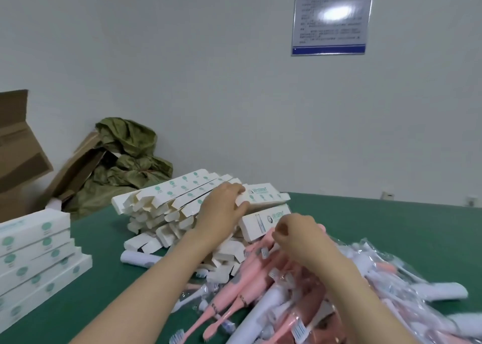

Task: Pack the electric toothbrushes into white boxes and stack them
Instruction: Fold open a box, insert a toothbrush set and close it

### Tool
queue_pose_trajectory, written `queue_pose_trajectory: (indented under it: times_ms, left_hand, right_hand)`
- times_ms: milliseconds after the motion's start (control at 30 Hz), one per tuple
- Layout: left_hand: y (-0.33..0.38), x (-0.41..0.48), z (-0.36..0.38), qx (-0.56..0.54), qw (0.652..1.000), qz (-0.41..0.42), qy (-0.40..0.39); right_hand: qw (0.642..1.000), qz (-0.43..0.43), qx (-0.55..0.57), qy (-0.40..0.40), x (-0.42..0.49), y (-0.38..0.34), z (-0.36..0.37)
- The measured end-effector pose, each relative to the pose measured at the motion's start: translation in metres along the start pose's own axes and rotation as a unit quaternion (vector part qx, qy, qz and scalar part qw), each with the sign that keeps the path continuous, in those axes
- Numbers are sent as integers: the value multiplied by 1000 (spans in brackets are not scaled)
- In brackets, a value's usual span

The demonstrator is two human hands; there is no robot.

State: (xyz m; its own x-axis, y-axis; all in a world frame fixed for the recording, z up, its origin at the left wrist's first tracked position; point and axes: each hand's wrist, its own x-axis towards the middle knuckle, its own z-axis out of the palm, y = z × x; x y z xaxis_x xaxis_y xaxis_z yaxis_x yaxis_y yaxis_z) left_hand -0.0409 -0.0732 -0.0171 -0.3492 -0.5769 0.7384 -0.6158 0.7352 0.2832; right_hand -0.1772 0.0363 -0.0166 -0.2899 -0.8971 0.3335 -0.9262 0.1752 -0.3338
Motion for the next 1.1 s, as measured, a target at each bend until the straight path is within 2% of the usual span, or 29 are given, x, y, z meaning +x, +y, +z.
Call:
queue_pose_trajectory:
  times_ms: [67,100,133,167,200,233,267,300,367,400,467,533,567,733,767,800,833,867,933,967,1000,1033,1100]
  left_hand:
    - [4,-15,-20,-90,992,42,79]
    - [6,-24,-29,-115,985,72,107]
    - [7,-34,-38,-128,977,106,132]
    - [7,-45,-45,-132,970,142,150]
    - [7,-56,-52,-130,962,180,161]
    - [6,-65,-56,-125,953,220,166]
    - [4,-74,-59,-114,944,261,166]
    - [3,-80,-60,-101,938,290,159]
    - [2,-89,-60,-86,946,279,144]
    - [1,-92,-60,-92,959,229,137]
    - [2,-96,-60,-163,976,81,117]
    - [1,-96,-60,-312,947,-36,69]
    - [-1,-95,-60,-379,923,-49,53]
    - [13,-84,-66,-456,887,14,76]
    - [18,-81,-67,-462,881,11,101]
    - [23,-79,-69,-464,875,11,134]
    - [27,-77,-71,-465,869,17,166]
    - [30,-75,-74,-463,865,27,192]
    - [31,-71,-79,-434,871,54,225]
    - [31,-69,-82,-400,884,65,234]
    - [30,-67,-85,-350,903,69,240]
    - [30,-63,-87,-286,924,74,243]
    - [30,-58,-88,-173,948,92,251]
  right_hand:
    - [983,57,172,23,2,0,-3]
    - [949,89,301,13,1,-2,-5]
    - [893,123,433,-16,0,-4,-8]
    - [820,154,549,-53,-1,-8,-10]
    - [748,181,632,-84,-2,-13,-10]
    - [697,199,682,-99,-3,-18,-10]
    - [670,201,707,-103,-4,-23,-9]
    - [659,195,719,-98,-6,-28,-7]
    - [634,187,746,-74,-9,-36,-3]
    - [609,187,769,-64,-11,-37,-2]
    - [529,190,825,-57,-13,-37,-3]
    - [457,194,865,-70,-15,-38,-4]
    - [435,197,875,-82,-16,-40,-6]
    - [400,174,891,-125,-20,-60,-3]
    - [396,168,894,-128,-21,-62,-3]
    - [406,164,889,-135,-22,-63,-4]
    - [433,163,874,-148,-23,-64,-5]
    - [481,166,846,-159,-23,-63,-5]
    - [631,170,742,-145,-22,-60,-6]
    - [700,170,684,-115,-21,-59,-8]
    - [748,167,638,-75,-20,-57,-11]
    - [778,158,607,-29,-18,-55,-14]
    - [812,105,572,42,-17,-53,-24]
